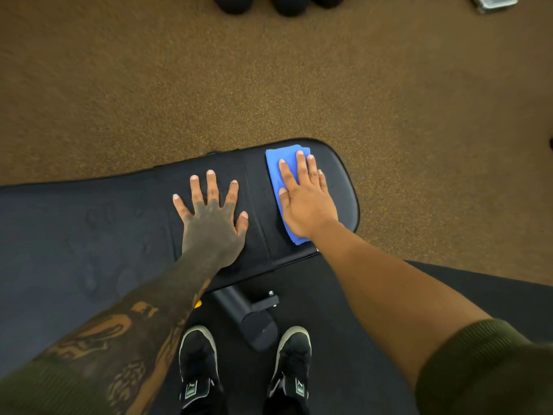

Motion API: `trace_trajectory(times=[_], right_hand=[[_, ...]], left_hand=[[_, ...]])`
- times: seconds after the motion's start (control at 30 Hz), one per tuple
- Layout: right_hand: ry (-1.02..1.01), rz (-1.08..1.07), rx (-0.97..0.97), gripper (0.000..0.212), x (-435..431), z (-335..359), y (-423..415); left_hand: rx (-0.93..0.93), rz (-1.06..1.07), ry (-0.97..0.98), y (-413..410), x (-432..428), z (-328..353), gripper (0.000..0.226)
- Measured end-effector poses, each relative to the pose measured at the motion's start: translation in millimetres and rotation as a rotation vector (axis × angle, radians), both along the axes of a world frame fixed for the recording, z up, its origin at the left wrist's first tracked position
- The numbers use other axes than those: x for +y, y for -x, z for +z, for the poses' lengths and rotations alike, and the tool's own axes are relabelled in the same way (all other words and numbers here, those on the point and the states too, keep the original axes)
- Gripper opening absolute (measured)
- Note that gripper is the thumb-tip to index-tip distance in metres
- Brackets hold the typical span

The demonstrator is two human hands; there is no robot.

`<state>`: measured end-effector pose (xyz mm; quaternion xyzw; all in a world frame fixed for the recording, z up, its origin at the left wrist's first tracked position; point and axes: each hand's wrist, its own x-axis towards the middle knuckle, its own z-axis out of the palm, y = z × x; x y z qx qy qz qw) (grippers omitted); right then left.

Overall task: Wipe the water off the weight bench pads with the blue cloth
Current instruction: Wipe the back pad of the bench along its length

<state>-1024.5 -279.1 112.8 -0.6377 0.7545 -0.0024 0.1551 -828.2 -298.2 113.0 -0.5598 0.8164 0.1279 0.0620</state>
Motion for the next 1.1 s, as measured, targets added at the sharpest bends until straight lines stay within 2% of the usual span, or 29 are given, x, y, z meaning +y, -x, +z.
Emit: trace_trajectory(times=[0.27, 0.5, 0.77, 0.87, 1.1], right_hand=[[0.026, 0.133, -0.028, 0.057, 16.0, 0.4, 1.1], [-0.008, 0.028, 0.007, 0.057, 2.3, 2.1, 26.6], [0.001, 0.151, -0.022, 0.058, 17.5, 2.4, 17.7], [-0.002, 0.112, -0.026, 0.057, 21.3, 2.1, 34.5], [-0.003, 0.055, -0.008, 0.057, 0.0, 2.9, 34.5]], left_hand=[[0.013, 0.0, 0.012, 3.0, -0.5, 0.5, 0.065], [0.011, -0.01, 0.015, 5.7, 3.1, 0.3, 0.064], [0.092, -0.009, 0.017, 24.5, 6.8, -4.5, 0.065], [0.106, -0.004, 0.017, 22.0, 8.1, -5.5, 0.064], [0.04, -0.01, 0.041, 25.2, 8.1, -4.7, 0.061]])
